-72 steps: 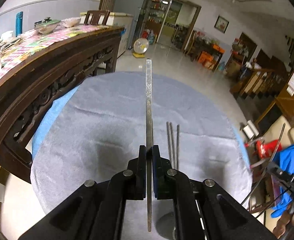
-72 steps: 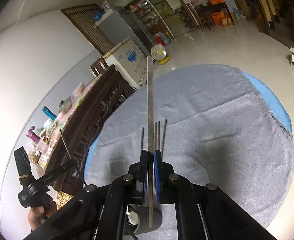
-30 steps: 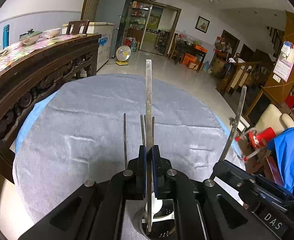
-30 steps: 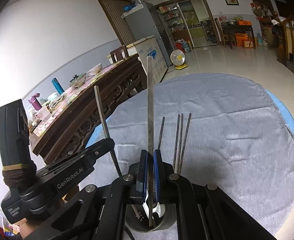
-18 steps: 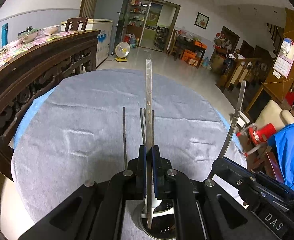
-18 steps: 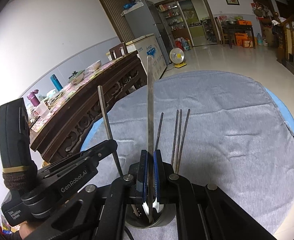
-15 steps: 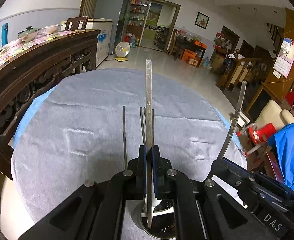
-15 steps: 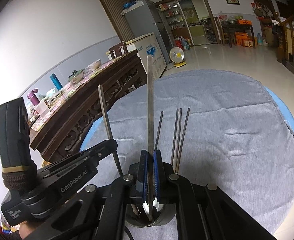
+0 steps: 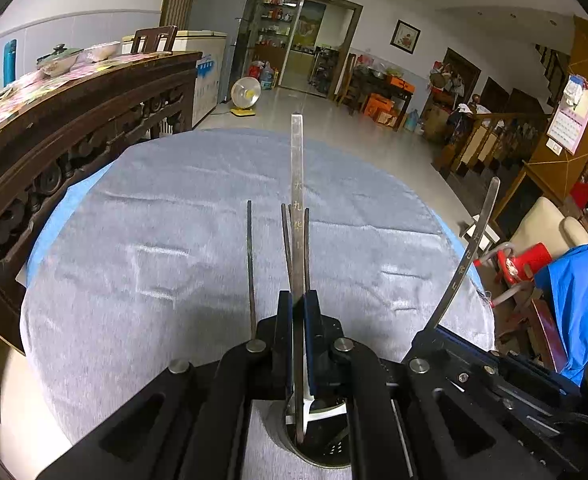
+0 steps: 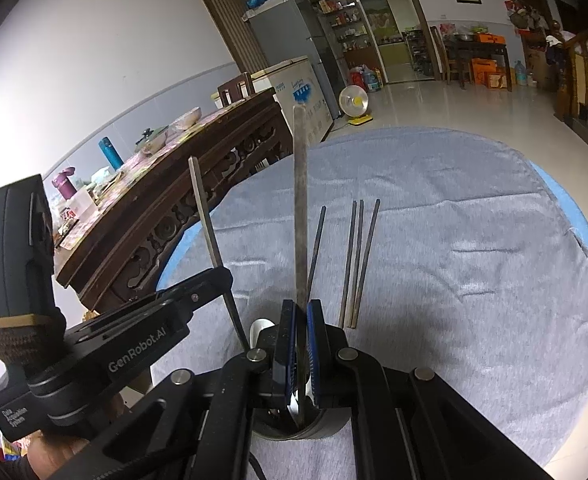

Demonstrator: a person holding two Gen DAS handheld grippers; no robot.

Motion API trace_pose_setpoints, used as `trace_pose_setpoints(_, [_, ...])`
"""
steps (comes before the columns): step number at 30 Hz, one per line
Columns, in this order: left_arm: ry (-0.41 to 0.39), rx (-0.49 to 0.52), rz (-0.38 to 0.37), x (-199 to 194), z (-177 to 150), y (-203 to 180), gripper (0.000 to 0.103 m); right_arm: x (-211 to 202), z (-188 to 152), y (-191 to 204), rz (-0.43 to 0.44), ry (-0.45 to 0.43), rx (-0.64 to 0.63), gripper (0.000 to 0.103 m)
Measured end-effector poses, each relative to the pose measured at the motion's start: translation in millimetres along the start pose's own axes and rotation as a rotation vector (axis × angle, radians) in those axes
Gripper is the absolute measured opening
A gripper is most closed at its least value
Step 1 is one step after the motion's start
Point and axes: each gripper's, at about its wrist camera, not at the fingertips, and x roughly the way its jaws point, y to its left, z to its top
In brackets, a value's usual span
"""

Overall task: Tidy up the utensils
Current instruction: 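Open both tools to release the sticks into the holder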

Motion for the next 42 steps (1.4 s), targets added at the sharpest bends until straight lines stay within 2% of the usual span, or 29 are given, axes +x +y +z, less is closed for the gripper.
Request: trace_pose_setpoints(42, [0.044,-0.036,-0.030,-5,-19,11,0.006,1,-16,2,-0.036,0.030,-0.022,0.007])
